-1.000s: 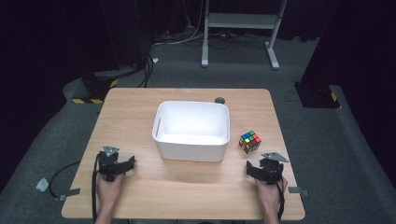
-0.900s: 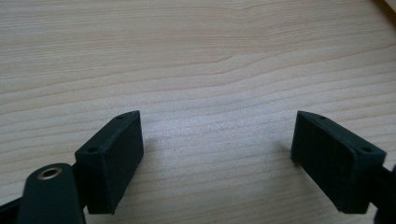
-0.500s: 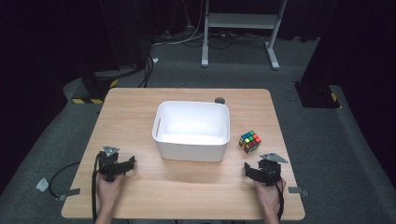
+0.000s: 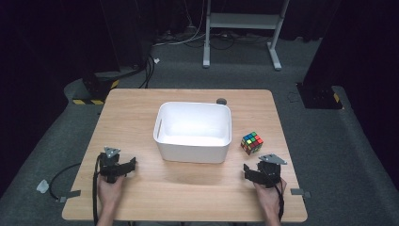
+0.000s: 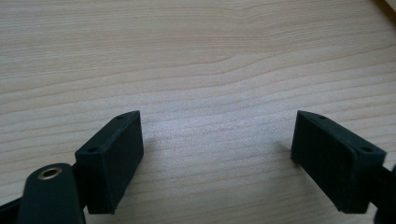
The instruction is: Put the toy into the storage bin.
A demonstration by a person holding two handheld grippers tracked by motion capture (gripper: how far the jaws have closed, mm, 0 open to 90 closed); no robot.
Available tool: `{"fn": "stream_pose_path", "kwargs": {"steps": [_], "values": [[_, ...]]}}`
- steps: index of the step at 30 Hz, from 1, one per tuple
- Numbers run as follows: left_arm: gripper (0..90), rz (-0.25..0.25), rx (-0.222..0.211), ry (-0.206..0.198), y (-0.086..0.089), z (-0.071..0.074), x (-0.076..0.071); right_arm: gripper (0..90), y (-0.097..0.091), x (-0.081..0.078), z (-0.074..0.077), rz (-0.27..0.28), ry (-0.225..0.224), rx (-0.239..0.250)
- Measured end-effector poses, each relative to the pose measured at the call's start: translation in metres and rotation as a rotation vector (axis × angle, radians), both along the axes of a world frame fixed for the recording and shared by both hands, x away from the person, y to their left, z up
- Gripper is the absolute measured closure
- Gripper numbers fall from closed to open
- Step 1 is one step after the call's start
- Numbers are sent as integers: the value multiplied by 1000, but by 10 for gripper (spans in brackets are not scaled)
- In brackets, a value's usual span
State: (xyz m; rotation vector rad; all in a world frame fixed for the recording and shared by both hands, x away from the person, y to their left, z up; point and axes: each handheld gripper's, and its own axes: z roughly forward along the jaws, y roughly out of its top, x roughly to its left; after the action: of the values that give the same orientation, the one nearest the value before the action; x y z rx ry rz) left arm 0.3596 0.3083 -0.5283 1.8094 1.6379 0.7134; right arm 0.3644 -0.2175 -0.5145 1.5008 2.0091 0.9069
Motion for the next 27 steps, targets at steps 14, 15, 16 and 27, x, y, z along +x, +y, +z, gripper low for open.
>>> {"fn": "stream_pose_path", "kwargs": {"steps": [14,15,16,27], "values": [[169,0,-1,0,0,0,0,149,5,7,19,17,-43,-2],[169,-1,-1,0,0,0,0,149,4,8,20,18,-47,0],[169,0,-1,0,0,0,0,147,4,9,22,16,-47,7],[170,-1,-2,-2,0,0,0,144,-7,19,32,9,-39,-3]]}}
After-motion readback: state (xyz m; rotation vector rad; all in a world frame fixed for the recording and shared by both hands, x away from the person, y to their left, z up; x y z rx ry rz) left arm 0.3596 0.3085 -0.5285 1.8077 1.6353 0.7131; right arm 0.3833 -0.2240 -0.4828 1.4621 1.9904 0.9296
